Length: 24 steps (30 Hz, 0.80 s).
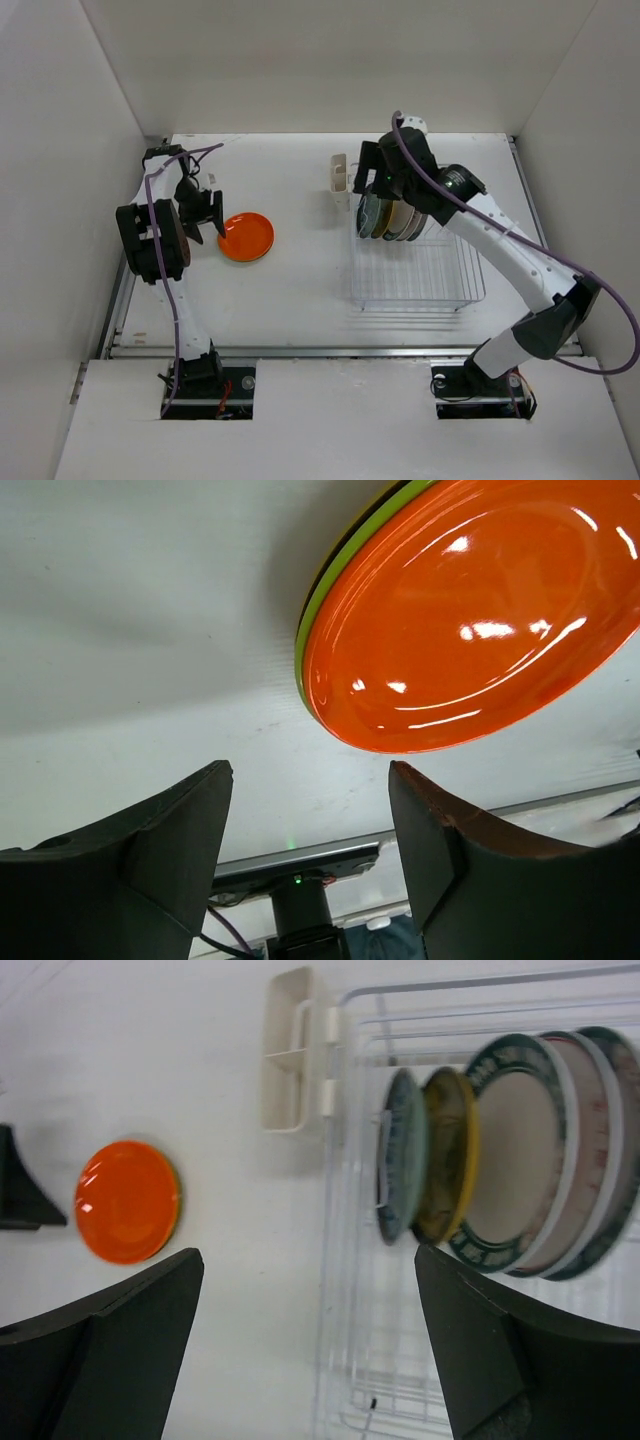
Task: Unload the plates from the dish rack
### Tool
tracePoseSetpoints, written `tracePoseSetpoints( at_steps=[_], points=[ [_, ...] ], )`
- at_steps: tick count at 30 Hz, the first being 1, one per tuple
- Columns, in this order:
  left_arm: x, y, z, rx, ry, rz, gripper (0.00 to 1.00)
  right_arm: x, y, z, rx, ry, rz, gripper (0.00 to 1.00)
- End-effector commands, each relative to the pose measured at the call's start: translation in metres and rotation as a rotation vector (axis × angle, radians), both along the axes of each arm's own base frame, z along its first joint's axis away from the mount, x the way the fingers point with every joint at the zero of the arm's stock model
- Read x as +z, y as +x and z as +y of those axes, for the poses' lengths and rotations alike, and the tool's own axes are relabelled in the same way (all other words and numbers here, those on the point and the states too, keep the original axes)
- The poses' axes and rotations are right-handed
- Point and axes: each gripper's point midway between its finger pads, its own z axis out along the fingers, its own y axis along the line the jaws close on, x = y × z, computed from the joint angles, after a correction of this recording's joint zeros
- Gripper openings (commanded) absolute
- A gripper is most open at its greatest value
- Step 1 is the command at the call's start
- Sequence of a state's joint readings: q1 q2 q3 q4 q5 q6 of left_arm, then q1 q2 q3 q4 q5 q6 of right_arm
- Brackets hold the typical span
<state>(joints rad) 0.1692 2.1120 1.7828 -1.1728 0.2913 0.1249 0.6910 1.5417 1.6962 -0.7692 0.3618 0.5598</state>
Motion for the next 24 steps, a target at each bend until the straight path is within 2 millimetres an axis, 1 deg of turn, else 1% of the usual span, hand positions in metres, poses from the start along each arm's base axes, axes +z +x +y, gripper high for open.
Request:
tracePoseSetpoints(
  at_steps=[1,2,3,4,5,6,7,8,9,10,11,12,13,14,15,16,17,18,19,20,24],
  points=[
    [0.025,-0.002,0.000,-0.064,0.033,-0.046,0.61,0.019,-0.001,-0.071,-0.237,-0.050,-0.035,0.93],
    [0.029,-0.002,0.002,-0.064,0.046,-0.056,0.61,0.013,0.002,-0.079,-0.267,-0.049,-0.021,0.93],
    [0.033,-0.002,0.004,-0.065,0.059,-0.068,0.61,0.009,0.001,-0.092,-0.297,-0.065,-0.012,0.93],
    [0.036,-0.002,0.004,-0.056,0.061,-0.075,0.61,-0.003,0.007,-0.110,-0.350,-0.077,0.014,0.93],
    [0.039,-0.003,0.005,-0.044,0.071,-0.081,0.61,-0.011,0.006,-0.121,-0.374,-0.097,0.039,0.93],
    [0.048,-0.003,0.006,-0.043,0.085,-0.105,0.61,-0.018,0.008,-0.130,-0.403,-0.098,0.053,0.86],
    [0.053,-0.001,0.006,-0.033,0.089,-0.129,0.61,-0.024,0.011,-0.145,-0.442,-0.107,0.068,0.82],
    [0.059,-0.002,0.008,-0.032,0.103,-0.145,0.61,-0.037,0.012,-0.153,-0.464,-0.134,0.096,0.77],
    [0.069,-0.001,0.007,-0.020,0.109,-0.182,0.61,-0.037,0.013,-0.159,-0.480,-0.134,0.097,0.73],
    [0.074,0.000,0.010,-0.019,0.124,-0.208,0.61,-0.047,0.015,-0.164,-0.494,-0.150,0.120,0.70],
    [0.077,-0.003,0.009,-0.009,0.124,-0.211,0.61,-0.047,0.017,-0.173,-0.518,-0.149,0.122,0.66],
    [0.082,-0.003,0.009,-0.009,0.126,-0.226,0.61,-0.056,0.018,-0.178,-0.535,-0.169,0.139,0.61],
    [0.087,-0.007,0.008,-0.008,0.129,-0.239,0.61,-0.059,0.023,-0.180,-0.544,-0.168,0.140,0.53],
    [0.091,-0.008,0.008,-0.007,0.130,-0.252,0.62,-0.059,0.024,-0.183,-0.553,-0.168,0.141,0.49],
    [0.090,-0.009,0.009,-0.007,0.140,-0.255,0.62,-0.064,0.031,-0.186,-0.565,-0.163,0.136,0.48],
    [0.097,-0.010,0.009,-0.006,0.143,-0.274,0.62,-0.071,0.032,-0.183,-0.541,-0.174,0.150,0.46],
    [0.091,-0.015,0.010,-0.006,0.149,-0.250,0.62,-0.070,0.034,-0.183,-0.533,-0.179,0.143,0.46],
    [0.094,-0.015,0.010,-0.005,0.151,-0.262,0.62,-0.073,0.034,-0.181,-0.525,-0.173,0.146,0.46],
    [0.090,-0.019,0.011,-0.006,0.159,-0.244,0.62,-0.079,0.037,-0.178,-0.515,-0.166,0.152,0.46],
    [0.093,-0.018,0.014,-0.014,0.173,-0.262,0.62,-0.079,0.038,-0.180,-0.512,-0.167,0.157,0.45],
    [0.087,-0.022,0.015,-0.015,0.179,-0.239,0.62,-0.082,0.038,-0.178,-0.505,-0.161,0.160,0.45]
  ],
)
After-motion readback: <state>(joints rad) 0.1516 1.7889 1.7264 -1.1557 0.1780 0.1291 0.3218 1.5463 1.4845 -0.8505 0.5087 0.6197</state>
